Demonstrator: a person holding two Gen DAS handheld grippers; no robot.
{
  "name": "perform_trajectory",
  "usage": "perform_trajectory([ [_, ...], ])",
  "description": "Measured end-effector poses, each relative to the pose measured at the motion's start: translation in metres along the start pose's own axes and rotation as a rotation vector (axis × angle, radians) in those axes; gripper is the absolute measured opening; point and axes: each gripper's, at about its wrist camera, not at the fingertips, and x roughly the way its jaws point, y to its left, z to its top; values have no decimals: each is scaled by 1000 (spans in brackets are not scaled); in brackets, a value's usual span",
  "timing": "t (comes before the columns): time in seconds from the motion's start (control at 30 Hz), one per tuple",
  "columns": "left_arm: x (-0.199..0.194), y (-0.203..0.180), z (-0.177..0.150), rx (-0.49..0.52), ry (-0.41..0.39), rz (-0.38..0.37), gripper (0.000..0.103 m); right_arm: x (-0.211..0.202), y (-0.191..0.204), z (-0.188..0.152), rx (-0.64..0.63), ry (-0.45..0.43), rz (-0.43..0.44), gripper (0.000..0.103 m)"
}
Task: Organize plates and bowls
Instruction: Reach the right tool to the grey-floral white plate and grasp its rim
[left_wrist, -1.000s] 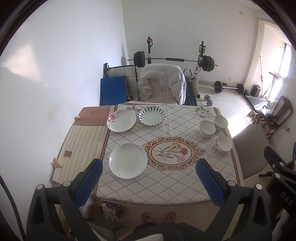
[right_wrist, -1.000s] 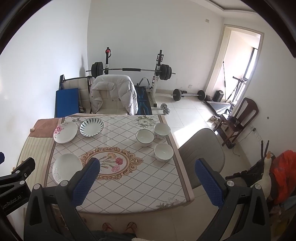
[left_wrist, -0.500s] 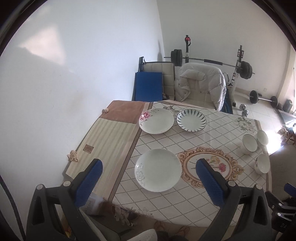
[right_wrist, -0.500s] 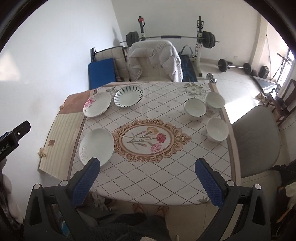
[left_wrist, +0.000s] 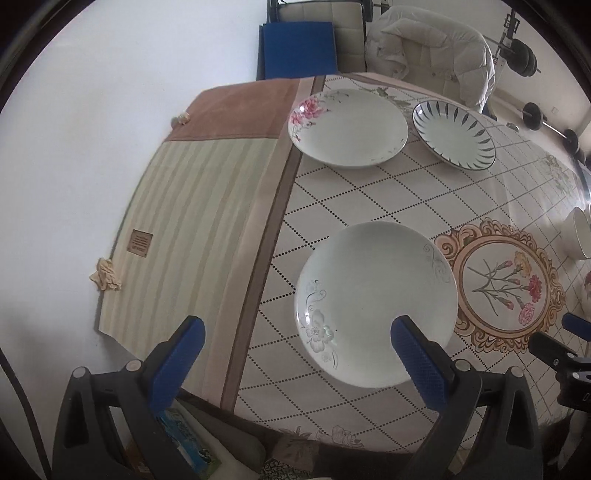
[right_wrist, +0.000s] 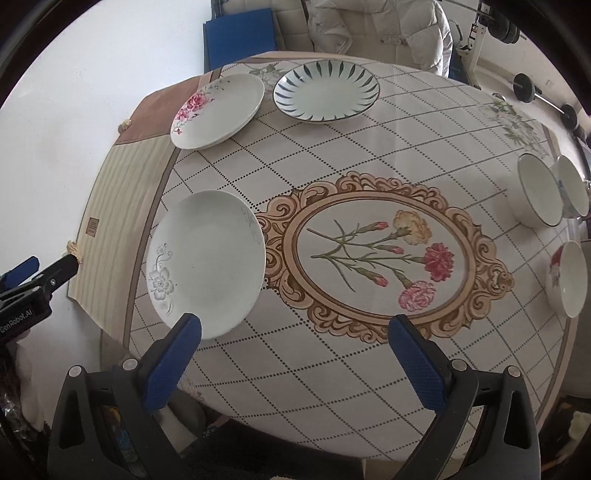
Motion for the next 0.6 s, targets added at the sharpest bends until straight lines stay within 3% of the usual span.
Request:
perform_trajectory([
  [0.17,69,7,29,50,109,-129,99,81,14,38,40,142,56,97],
  [0.27,100,7,37,93,164,-166,97,117,17,49,80,212,83,94],
  [0.6,155,2,43,141,311,-282,82,174,14,59,175,312,130,88],
])
